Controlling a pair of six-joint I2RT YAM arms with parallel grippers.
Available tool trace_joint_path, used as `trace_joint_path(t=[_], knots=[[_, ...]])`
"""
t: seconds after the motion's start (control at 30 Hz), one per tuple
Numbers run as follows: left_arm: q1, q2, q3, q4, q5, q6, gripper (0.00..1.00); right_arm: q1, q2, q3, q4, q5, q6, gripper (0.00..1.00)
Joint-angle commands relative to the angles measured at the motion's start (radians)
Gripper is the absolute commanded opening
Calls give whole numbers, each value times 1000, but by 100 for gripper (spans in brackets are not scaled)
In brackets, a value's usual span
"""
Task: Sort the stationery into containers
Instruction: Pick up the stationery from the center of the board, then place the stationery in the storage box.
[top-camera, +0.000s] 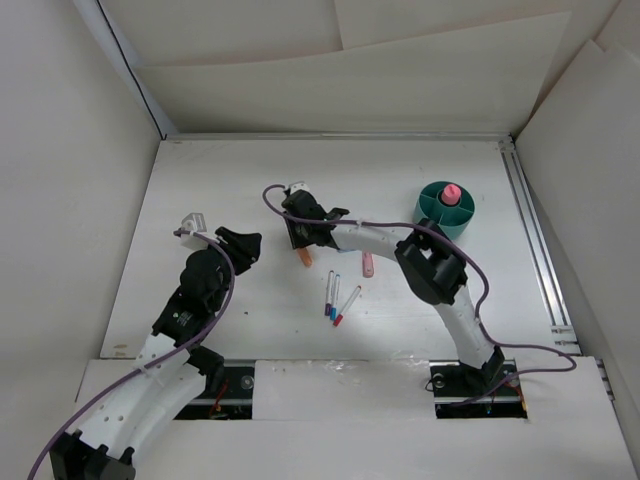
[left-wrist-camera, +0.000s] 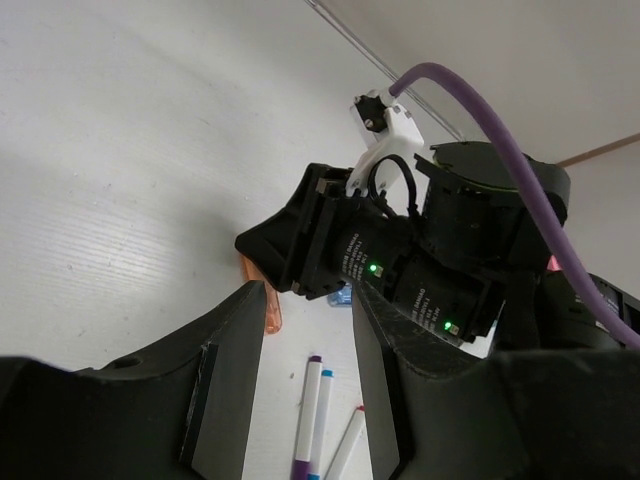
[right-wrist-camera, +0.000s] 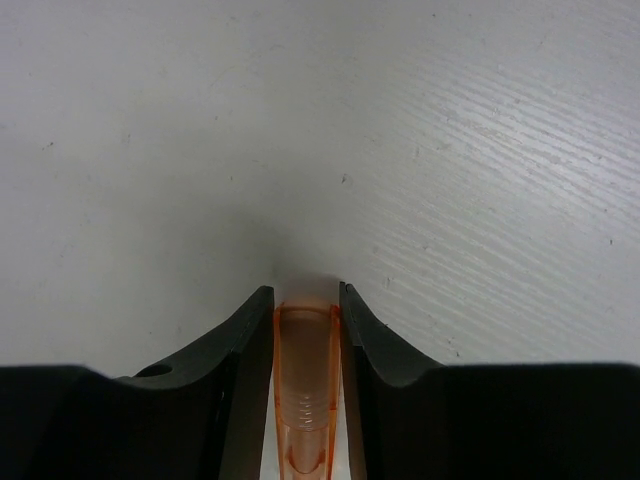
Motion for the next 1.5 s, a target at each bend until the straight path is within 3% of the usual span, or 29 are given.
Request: trace_joint_path(t=[0.0, 0.2, 0.43, 0.67, 0.93, 1.13, 1.47], knots=[[-3, -1, 15, 45, 13, 7, 37, -24, -103, -17, 22, -43, 25, 17], [-3, 31, 6, 76, 25, 16, 37, -71, -218, -86, 43, -83, 46, 16], [-3, 72, -40, 194, 120, 25, 37, -228, -427, -187, 74, -149, 65, 14], [-3, 243, -61, 346, 252, 45, 37, -518, -629, -259, 83, -187, 77, 15], [-3, 346, -42, 401, 311, 65, 37, -846, -640, -284, 119, -127, 157, 15], [-3, 356, -42, 421, 320, 65, 38, -885, -525, -204, 137, -34, 157, 15], [-3, 375, -42, 430, 329, 65, 38, -797, -384, -116, 159, 104, 102, 14]])
